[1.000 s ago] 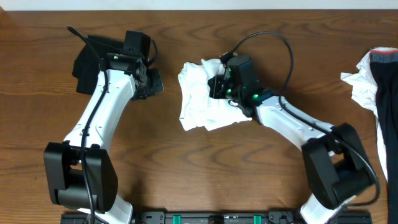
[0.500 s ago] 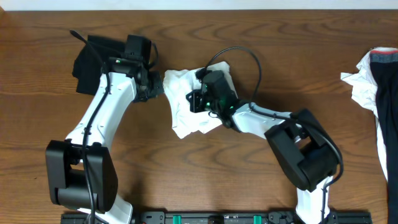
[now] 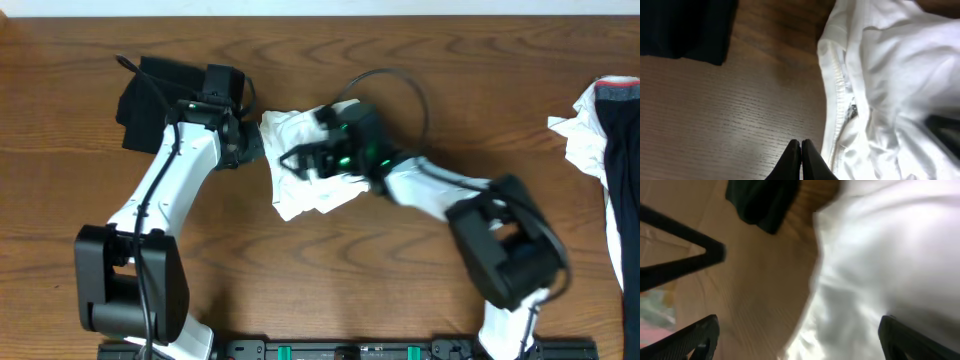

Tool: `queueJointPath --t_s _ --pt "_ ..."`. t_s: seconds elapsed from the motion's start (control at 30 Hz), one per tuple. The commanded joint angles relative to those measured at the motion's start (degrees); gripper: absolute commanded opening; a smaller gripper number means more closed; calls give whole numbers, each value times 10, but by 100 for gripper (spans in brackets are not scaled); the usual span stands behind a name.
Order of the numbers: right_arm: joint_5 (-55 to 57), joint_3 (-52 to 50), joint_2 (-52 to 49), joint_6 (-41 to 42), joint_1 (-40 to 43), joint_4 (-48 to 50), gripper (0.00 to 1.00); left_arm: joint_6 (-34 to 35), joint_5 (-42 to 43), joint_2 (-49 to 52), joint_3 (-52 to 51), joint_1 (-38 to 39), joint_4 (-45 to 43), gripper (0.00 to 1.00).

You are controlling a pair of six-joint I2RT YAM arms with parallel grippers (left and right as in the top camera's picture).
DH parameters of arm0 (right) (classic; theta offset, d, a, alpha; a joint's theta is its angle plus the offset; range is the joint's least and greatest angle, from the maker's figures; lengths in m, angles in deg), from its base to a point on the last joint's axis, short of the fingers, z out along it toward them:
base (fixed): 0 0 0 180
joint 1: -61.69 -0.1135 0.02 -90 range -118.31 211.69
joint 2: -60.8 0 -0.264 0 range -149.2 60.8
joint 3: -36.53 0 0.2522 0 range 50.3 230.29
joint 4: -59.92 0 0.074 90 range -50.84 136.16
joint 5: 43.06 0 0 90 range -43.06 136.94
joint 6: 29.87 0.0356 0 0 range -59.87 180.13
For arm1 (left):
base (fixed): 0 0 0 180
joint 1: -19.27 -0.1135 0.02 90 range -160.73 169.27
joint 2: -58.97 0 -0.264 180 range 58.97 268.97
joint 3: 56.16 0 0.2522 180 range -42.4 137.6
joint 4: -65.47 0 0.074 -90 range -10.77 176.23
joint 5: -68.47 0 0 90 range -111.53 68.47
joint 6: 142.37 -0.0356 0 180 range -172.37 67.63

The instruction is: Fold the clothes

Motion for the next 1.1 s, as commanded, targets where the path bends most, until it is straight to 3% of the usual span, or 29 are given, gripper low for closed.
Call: queueJointPath --t_s 0.0,0.13,0.23,0.3,0.33,0.4,0.47,0.8,1.07 --pt "-35 4 68 -61 63 -54 99 5 42 -28 9 4 -8 6" --pt "-35 4 86 -113 106 -98 99 5 172 -24 8 7 -25 6" --pt "-35 4 79 -121 121 -99 98 5 218 -13 8 22 -34 6" --pt "-35 4 71 -127 126 -92 82 5 225 -4 8 37 -38 6" --pt "-35 4 65 -129 127 -85 67 5 225 0 8 46 -40 6" --pt "-35 4 52 -129 127 -63 23 5 225 7 7 66 -44 6" --pt "-38 4 38 -128 125 -38 6 5 226 14 7 83 -51 6" --pt "-28 4 -66 -128 122 96 1 5 188 94 6 118 -75 6" --pt "17 4 -138 -128 126 97 1 1 157 194 3 116 -46 6"
